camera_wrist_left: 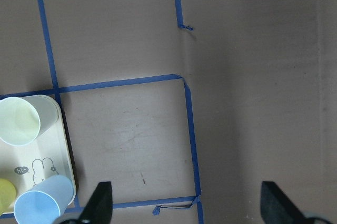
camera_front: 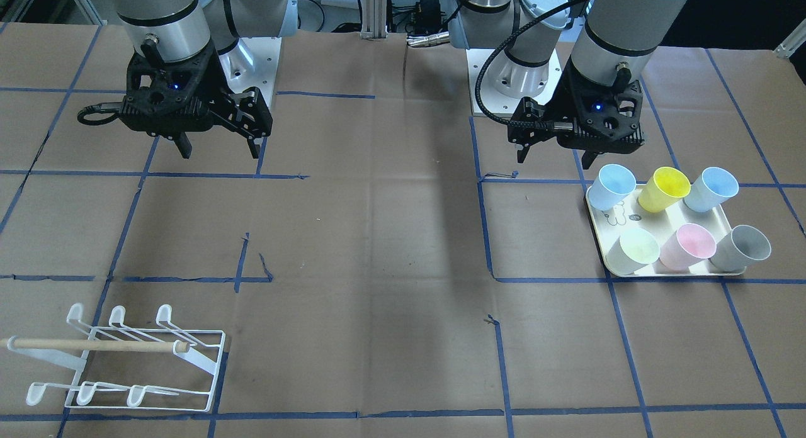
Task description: Transfer IKEA cup to right arm and place on rack
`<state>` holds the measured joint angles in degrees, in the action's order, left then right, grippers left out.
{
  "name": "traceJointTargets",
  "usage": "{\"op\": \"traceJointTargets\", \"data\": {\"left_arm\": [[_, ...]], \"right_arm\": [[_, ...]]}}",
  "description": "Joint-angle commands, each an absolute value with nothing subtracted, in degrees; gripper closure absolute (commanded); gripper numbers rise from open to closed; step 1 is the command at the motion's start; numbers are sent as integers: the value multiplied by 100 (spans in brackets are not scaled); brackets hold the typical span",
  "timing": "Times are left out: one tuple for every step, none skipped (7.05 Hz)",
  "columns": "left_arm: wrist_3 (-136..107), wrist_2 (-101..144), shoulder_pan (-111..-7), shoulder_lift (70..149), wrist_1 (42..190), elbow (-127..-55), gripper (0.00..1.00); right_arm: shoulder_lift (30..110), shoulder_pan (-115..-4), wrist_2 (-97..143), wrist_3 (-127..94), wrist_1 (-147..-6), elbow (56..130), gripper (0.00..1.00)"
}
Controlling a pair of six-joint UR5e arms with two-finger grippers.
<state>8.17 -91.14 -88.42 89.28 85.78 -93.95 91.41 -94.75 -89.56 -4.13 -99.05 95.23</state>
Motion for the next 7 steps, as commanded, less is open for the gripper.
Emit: {"op": "traceJointTargets", "data": {"left_arm": [[809, -9114, -8842, 8930, 8578, -9387, 1], [809, -9114, -8842, 8956, 8578, -9387, 1], [800, -9106, -8842, 8965, 8578, -9387, 1], [756, -9079, -8842, 8930, 8578, -9378, 1], [756, -9105, -8842, 8947, 8578, -9378, 1], [756, -9105, -8842, 8947, 8587, -9378, 1], [765, -9114, -8842, 8930, 8587, -9369, 1]], "right_arm": [[9132, -9466, -8956, -413, -9905, 9527, 0], [9123, -9475, -8956, -413, -9905, 9527, 0], [9132, -9466, -8956, -413, -9905, 9545, 0], [9097, -9475, -8956, -413, -9905, 9554, 0], [9071, -9466, -8947, -413, -9914, 9554, 0], [9070, -9475, -8956, -413, -9905, 9562, 0], [9070, -9475, -8939, -413, -9975, 9545, 0]]}}
